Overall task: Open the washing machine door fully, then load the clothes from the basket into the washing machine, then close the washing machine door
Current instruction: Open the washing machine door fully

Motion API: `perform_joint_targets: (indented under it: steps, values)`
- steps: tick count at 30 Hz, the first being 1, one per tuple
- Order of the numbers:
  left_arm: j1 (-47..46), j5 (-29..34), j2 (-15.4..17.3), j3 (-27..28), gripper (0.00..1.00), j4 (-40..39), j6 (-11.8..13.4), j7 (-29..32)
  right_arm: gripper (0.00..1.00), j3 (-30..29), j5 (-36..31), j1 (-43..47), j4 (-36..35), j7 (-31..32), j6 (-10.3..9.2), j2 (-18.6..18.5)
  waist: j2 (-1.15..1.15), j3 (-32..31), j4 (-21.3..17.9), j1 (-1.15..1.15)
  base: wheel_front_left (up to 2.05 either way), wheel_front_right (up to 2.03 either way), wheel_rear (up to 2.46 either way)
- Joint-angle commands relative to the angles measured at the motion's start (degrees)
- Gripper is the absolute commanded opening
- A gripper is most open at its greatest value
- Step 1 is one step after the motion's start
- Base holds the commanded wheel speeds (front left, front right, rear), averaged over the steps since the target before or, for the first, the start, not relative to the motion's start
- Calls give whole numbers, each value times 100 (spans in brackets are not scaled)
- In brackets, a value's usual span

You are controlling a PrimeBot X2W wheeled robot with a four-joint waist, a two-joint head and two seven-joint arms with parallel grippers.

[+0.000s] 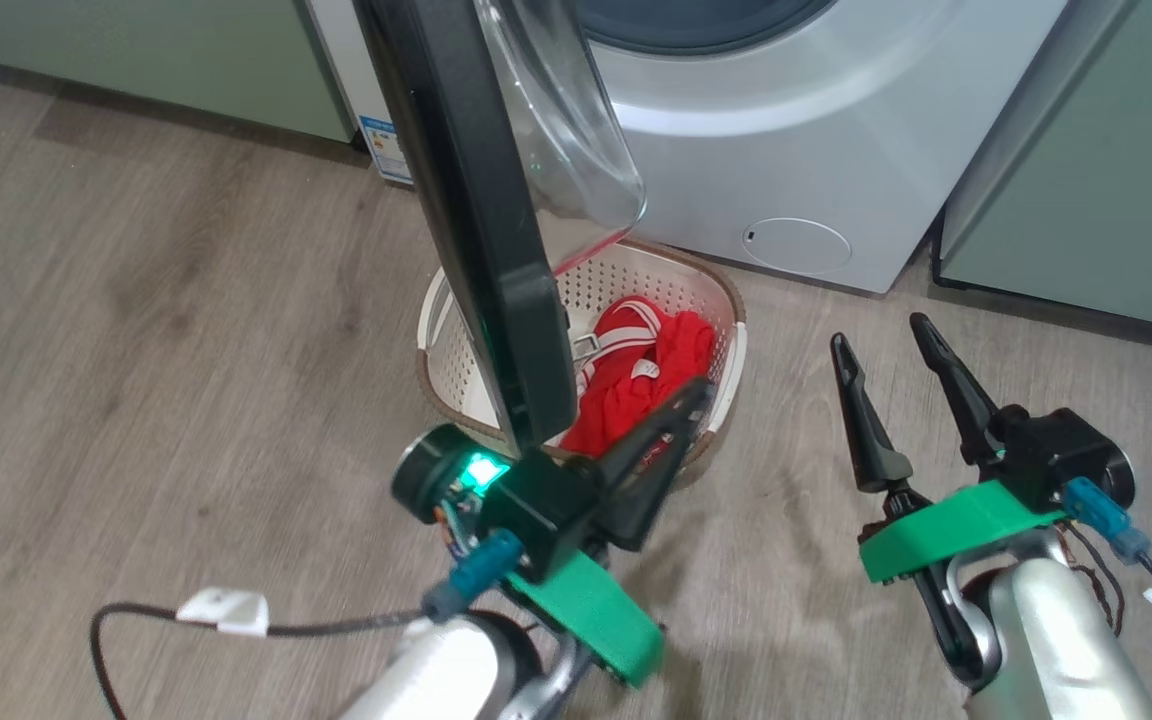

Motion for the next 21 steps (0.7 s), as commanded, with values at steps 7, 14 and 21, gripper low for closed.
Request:
perform_joint_targets:
  steps: [7,14,21]
  values:
    - [-280,-111,96,581,0,339,211,-7,100,196,-10,-211,-130,-26,0,39,0,-11,-73,0,0,0,0]
    - [-424,-227,139,874,0,714,343,-59,100,211,-16,-239,-111,-12,0,39,0,9,-93,0,0,0,0]
    - [-404,-309,138,904,0,765,380,-80,100,166,-36,-249,-100,3,0,39,0,29,-5,0,0,0,0]
